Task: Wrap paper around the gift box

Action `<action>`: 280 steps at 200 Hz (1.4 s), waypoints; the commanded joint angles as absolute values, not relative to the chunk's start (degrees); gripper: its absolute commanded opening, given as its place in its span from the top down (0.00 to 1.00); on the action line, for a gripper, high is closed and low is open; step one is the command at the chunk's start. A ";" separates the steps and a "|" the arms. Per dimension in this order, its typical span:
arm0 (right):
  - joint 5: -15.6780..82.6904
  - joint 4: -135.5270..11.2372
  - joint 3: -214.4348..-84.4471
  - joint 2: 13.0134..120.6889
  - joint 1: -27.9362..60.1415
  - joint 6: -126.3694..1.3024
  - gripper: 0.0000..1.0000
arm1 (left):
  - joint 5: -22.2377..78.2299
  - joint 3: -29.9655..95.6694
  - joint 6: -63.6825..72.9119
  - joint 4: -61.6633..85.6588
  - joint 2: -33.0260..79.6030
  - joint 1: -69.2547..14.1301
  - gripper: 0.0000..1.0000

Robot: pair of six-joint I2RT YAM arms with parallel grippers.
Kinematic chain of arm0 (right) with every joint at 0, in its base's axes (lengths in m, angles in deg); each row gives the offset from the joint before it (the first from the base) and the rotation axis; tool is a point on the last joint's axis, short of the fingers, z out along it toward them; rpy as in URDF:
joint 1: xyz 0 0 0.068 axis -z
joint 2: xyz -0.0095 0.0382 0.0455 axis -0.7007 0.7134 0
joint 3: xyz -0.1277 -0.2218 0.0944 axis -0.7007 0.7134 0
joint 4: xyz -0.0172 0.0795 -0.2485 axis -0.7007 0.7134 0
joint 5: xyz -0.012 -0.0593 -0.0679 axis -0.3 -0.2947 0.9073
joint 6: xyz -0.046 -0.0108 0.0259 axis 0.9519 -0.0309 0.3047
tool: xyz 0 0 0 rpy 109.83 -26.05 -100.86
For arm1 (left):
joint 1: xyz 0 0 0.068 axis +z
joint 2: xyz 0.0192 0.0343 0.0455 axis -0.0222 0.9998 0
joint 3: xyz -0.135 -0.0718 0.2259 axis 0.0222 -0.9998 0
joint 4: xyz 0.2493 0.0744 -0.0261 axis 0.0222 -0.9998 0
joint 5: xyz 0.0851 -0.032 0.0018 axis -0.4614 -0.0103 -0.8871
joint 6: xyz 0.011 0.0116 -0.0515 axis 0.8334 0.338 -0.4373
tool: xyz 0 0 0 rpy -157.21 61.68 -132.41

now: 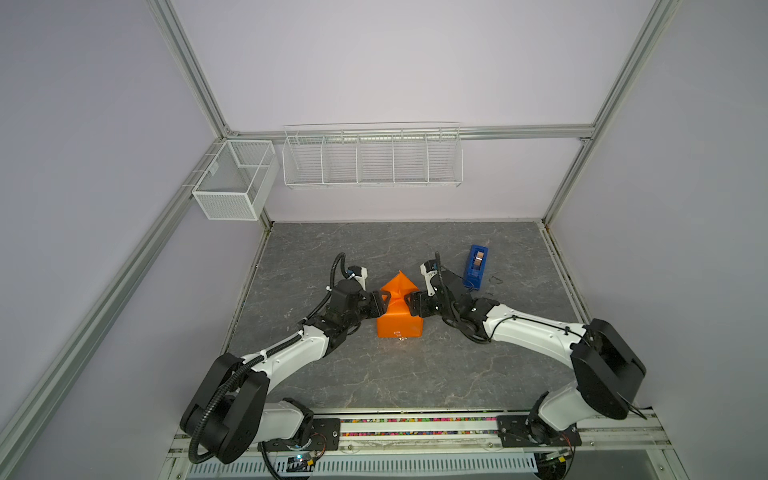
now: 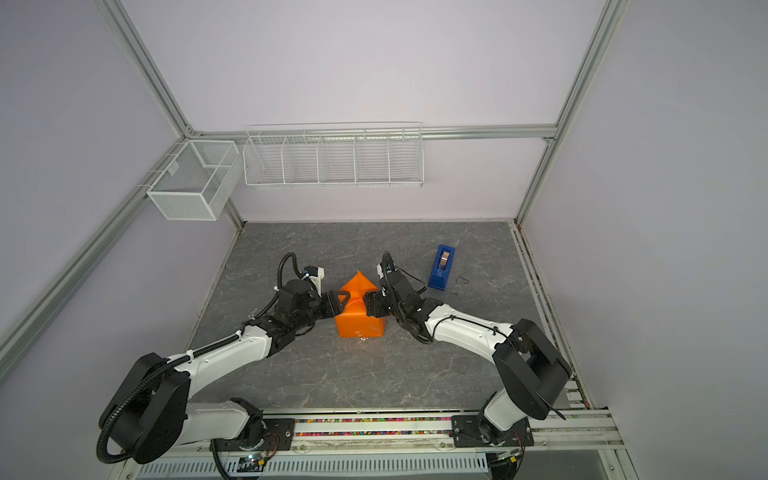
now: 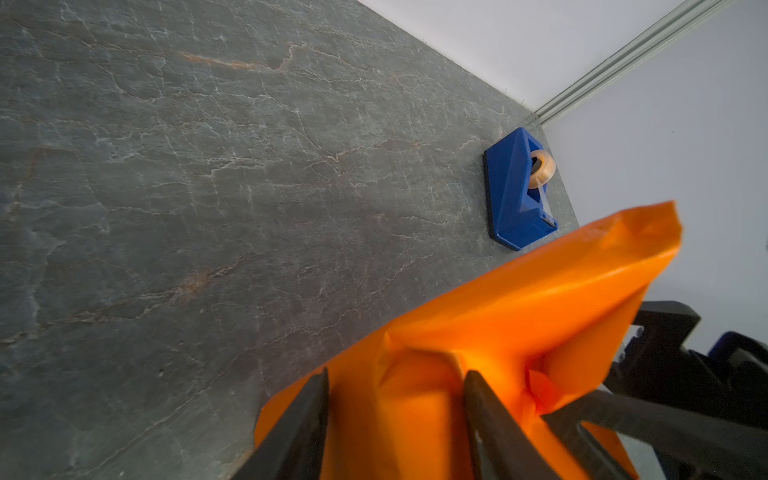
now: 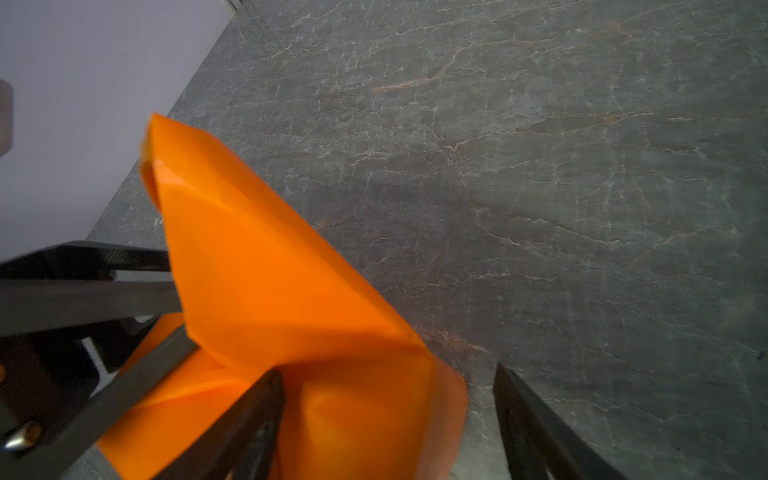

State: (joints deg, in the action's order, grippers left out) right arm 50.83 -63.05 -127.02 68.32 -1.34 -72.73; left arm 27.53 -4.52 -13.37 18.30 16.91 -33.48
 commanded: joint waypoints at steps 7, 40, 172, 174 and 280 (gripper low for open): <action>48.92 -56.60 -127.27 70.50 -1.42 -70.02 0.15 | 28.74 -6.10 -11.30 7.25 19.28 -33.79 0.48; 47.70 -54.82 -128.86 70.44 -0.75 -67.95 0.04 | 28.77 -6.19 -11.28 7.17 19.37 -33.79 0.48; 28.22 -54.09 -131.47 59.34 8.62 -55.55 0.02 | 27.99 -5.50 -10.95 5.24 19.34 -33.79 0.48; 28.25 -54.02 -131.54 59.48 8.80 -55.49 0.02 | 27.89 -5.42 -10.88 5.21 19.36 -33.79 0.48; 17.02 -63.14 -133.80 72.43 13.33 -47.14 0.21 | 27.53 -2.87 -9.50 1.13 21.94 -33.84 0.48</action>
